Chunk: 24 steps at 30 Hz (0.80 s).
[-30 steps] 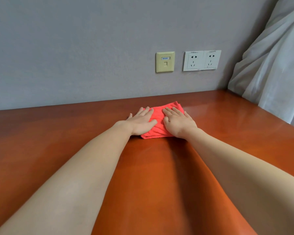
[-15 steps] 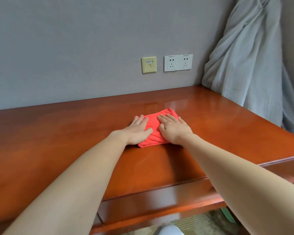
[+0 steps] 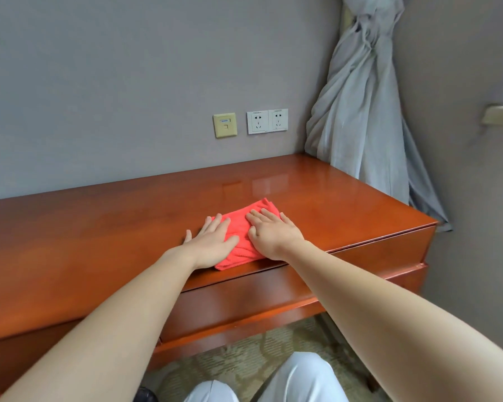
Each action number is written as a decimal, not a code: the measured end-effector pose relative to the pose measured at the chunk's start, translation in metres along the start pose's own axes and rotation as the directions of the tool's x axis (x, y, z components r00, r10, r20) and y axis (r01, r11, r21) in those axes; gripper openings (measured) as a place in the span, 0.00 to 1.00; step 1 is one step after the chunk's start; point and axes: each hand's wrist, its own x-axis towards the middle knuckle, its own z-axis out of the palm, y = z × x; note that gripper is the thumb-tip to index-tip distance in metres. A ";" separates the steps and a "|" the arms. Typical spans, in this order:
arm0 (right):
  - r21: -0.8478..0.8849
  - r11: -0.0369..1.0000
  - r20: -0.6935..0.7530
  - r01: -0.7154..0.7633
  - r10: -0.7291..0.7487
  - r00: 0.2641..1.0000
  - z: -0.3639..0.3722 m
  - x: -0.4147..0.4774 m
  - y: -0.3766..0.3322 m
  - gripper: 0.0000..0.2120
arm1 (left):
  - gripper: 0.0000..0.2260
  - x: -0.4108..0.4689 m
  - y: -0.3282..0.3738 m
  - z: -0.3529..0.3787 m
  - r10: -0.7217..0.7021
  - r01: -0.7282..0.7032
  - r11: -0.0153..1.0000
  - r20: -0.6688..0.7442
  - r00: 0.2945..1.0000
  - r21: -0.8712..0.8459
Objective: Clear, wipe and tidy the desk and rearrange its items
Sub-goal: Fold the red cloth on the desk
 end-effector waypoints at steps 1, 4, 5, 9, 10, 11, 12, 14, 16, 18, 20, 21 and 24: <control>-0.001 1.000 -0.002 0.002 -0.002 1.000 -0.001 -0.002 0.000 0.26 | 0.28 -0.002 0.001 0.002 0.004 -0.004 1.000 -0.005 1.000 -0.012; 0.001 1.000 -0.003 0.001 -0.001 1.000 -0.001 -0.006 0.000 0.26 | 0.27 -0.002 0.002 0.005 0.024 -0.026 0.999 -0.028 0.999 -0.041; 0.004 1.000 0.002 0.002 -0.002 1.000 -0.001 -0.006 0.001 0.26 | 0.27 0.000 0.002 0.006 0.028 -0.030 0.997 -0.034 0.999 -0.067; 0.016 1.000 0.000 0.003 -0.003 1.000 -0.003 -0.007 0.013 0.26 | 0.27 0.010 0.010 0.009 0.039 -0.043 0.990 -0.037 0.999 -0.131; 0.019 1.000 -0.008 -0.008 0.008 1.000 -0.005 -0.008 0.019 0.26 | 0.27 0.014 0.017 0.010 0.049 -0.053 0.990 -0.034 0.998 -0.129; 0.020 1.000 -0.014 -0.022 0.022 1.000 -0.007 -0.011 0.028 0.26 | 0.27 0.019 0.025 0.012 0.064 -0.068 0.989 -0.030 0.997 -0.129; 0.019 0.999 -0.020 -0.040 0.040 0.999 -0.010 -0.014 0.038 0.26 | 0.27 0.024 0.035 0.013 0.084 -0.086 0.988 -0.025 0.996 -0.127; 0.018 0.997 -0.029 -0.079 0.080 0.996 -0.016 -0.022 0.062 0.26 | 0.27 0.036 0.059 0.016 0.132 -0.132 0.984 -0.007 0.991 -0.119; 0.014 0.993 -0.035 -0.121 0.121 0.992 -0.023 -0.030 0.086 0.26 | 0.27 0.049 0.082 0.020 0.178 -0.176 0.978 0.012 0.984 -0.109; 0.009 0.988 -0.044 -0.154 0.154 0.987 -0.029 -0.036 0.109 0.26 | 0.27 0.063 0.104 0.024 0.215 -0.211 0.972 0.028 0.976 -0.104; 0.005 0.984 -0.056 -0.180 0.180 0.982 -0.034 -0.039 0.131 0.26 | 0.27 0.077 0.124 0.028 0.242 -0.238 0.967 0.040 0.970 -0.088; 0.005 0.982 -0.060 -0.191 0.191 0.980 -0.037 -0.040 0.142 0.26 | 0.27 0.084 0.133 0.030 0.253 -0.250 0.966 0.045 0.966 -0.065; -0.003 0.975 -0.067 -0.222 0.222 0.973 -0.044 -0.044 0.172 0.26 | 0.26 0.105 0.160 0.035 0.276 -0.276 0.961 0.059 0.959 -0.009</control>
